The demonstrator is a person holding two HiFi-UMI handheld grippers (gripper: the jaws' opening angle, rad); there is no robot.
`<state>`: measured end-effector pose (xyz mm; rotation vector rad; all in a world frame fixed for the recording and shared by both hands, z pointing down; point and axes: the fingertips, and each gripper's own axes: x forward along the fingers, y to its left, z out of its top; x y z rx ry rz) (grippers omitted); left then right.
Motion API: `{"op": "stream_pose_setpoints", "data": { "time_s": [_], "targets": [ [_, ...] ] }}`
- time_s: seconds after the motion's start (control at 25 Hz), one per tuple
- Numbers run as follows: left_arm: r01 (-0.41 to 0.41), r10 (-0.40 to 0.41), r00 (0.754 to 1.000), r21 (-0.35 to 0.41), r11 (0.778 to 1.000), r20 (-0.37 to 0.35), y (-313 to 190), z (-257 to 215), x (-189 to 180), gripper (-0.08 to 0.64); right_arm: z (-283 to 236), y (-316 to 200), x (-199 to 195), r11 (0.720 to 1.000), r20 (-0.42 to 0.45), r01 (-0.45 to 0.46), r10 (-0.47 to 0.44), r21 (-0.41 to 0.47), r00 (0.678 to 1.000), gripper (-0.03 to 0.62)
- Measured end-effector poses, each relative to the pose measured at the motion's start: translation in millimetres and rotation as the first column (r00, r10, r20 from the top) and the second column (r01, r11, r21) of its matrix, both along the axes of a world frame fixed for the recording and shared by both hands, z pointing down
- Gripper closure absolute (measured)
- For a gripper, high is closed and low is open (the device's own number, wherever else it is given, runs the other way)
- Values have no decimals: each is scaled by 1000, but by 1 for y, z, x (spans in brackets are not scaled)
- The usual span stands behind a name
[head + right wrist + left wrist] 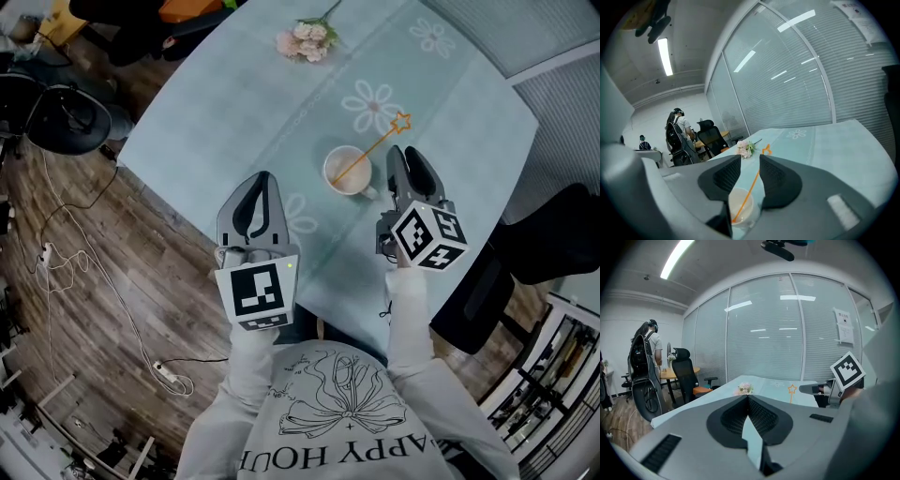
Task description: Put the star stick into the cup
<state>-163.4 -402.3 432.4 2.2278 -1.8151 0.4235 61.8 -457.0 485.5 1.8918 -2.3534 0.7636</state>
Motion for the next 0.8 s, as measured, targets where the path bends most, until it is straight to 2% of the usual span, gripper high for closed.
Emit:
{"op": "stream_pose_setpoints", "data": {
  "time_s": [0.12, 0.36, 0.8],
  "targets": [
    [3, -3, 1000, 35, 999, -4, 8, -19, 1, 554, -30, 12, -6, 998, -15, 28, -27, 51, 1000, 459],
    [9, -8, 1000, 97, 995, -14, 29, -60, 4, 554, -92, 41, -20, 985, -99, 81, -66, 153, 993, 477],
    [21, -19, 1000, 221, 975, -8, 53, -125, 5, 554, -170, 77, -28, 948, -120, 98, -64, 302, 991, 521]
  ]
}}
